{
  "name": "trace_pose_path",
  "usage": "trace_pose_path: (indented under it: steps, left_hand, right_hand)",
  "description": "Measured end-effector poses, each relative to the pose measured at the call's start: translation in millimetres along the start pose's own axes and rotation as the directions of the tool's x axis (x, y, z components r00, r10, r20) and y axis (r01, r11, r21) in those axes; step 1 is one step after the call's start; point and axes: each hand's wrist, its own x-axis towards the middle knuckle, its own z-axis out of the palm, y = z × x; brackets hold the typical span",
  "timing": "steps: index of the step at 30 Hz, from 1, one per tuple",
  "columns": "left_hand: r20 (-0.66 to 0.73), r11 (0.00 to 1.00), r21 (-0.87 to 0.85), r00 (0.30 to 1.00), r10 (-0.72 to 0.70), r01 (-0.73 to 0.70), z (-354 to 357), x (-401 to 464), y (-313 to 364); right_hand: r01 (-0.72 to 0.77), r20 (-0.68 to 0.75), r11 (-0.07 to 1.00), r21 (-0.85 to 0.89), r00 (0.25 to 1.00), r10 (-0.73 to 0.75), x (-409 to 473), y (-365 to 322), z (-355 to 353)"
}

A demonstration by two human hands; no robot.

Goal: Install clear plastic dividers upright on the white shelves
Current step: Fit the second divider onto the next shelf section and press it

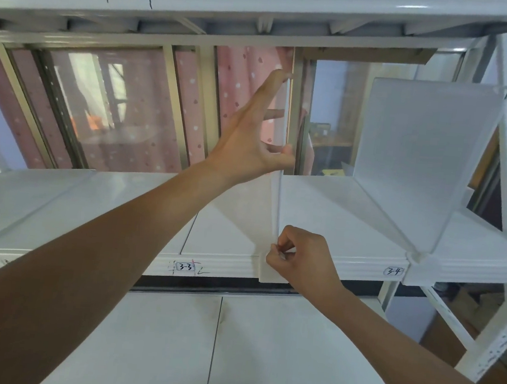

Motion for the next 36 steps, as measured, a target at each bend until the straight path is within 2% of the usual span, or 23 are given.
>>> trace_pose_path:
  steps: [6, 14, 18, 23, 29, 33, 36]
  left_hand:
    - [0.008, 0.999, 0.039, 1.000, 0.004, -0.004, 1, 0, 1]
    - [0.032, 0.993, 0.116, 0.999, 0.005, -0.009, -2, 4, 4]
    - [0.025, 0.996, 0.093, 1.000, 0.005, -0.007, -2, 2, 4]
    - [0.006, 1.000, 0.015, 1.000, -0.005, 0.005, 2, -4, 2]
    - [-0.017, 0.999, 0.011, 0.999, -0.043, 0.043, 8, -22, -4]
    - [-0.052, 0.987, -0.055, 0.987, -0.155, 0.152, 11, -48, -14]
    - [-0.011, 0.953, 0.052, 0.954, -0.299, 0.300, 18, -86, -30]
  right_hand:
    - [-0.011, -0.020, 0.996, -0.087, 1.000, 0.009, 3, -3, 4]
    - [0.042, 0.053, 0.977, -0.209, 0.998, -0.032, 12, -8, 4]
    - [0.031, 0.069, 0.987, -0.155, 0.997, -0.021, 10, -5, 2]
    - [0.030, 0.148, 1.000, 0.000, 0.989, -0.029, 4, 4, -14]
    - [0.097, 0.248, 0.995, 0.027, 0.963, -0.101, 0, 24, -26]
    - [0.191, 0.231, 0.982, 0.000, 0.955, -0.186, -6, 33, -25]
    - [0.186, 0.236, 0.979, -0.079, 0.958, -0.163, -8, 40, -28]
